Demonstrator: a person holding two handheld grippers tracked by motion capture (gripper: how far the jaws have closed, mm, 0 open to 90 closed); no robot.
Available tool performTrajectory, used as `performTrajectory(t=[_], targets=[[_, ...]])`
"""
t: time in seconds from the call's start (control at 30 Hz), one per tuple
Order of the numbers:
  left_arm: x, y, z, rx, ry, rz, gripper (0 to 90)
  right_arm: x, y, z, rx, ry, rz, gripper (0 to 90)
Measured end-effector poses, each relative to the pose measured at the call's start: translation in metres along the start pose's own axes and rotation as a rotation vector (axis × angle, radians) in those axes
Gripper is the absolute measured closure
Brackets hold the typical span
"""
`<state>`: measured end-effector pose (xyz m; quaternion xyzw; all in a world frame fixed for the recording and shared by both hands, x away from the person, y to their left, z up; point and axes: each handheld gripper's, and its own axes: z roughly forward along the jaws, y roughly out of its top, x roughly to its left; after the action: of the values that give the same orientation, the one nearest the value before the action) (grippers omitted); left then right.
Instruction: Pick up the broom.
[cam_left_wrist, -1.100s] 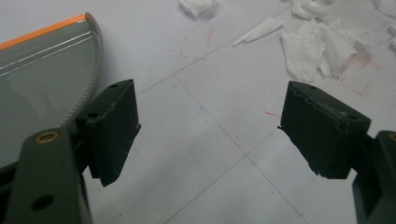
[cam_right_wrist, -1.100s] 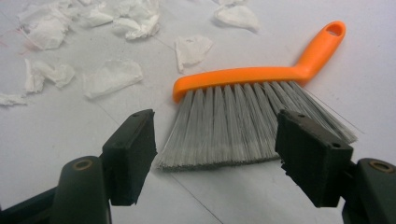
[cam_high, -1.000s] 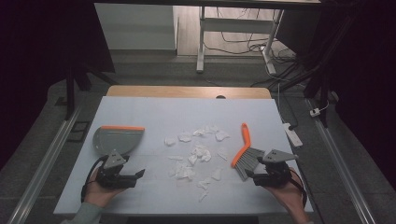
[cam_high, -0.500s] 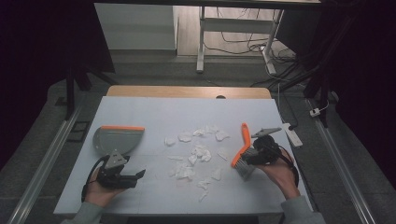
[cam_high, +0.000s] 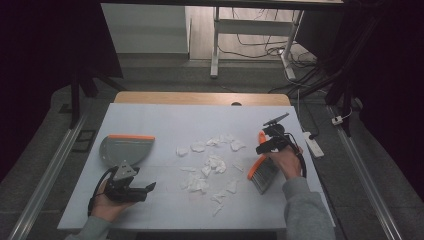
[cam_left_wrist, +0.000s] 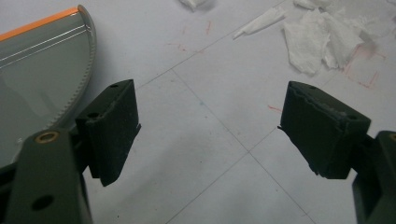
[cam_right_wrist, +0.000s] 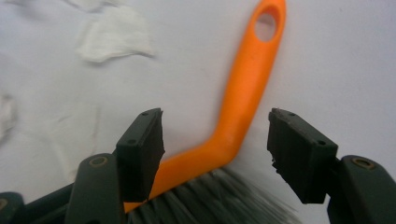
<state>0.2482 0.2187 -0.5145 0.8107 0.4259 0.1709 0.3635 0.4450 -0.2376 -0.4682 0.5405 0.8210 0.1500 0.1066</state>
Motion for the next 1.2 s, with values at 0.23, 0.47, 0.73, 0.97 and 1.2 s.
performTrajectory(t=[0.23,0.47,0.73,0.97,1.2], targets=[[-0.002,0.002,0.003,0.004,-0.011,0.002,20.2,-0.007,0.006,0.016,0.091,-0.052,0.08,39.6],[-0.003,0.003,0.003,0.006,-0.013,0.006,20.1,-0.004,0.007,0.026,0.138,-0.063,0.116,48.7],[-0.006,0.004,0.006,0.02,-0.017,0.023,20.1,0.0,0.011,0.026,0.178,-0.076,0.213,62.7],[-0.004,0.003,0.005,0.02,-0.016,0.023,20.2,0.002,0.01,0.026,0.174,-0.111,0.245,70.0],[-0.004,0.003,0.005,0.025,-0.016,0.027,20.5,-0.004,0.005,0.023,0.141,-0.062,0.243,70.7]])
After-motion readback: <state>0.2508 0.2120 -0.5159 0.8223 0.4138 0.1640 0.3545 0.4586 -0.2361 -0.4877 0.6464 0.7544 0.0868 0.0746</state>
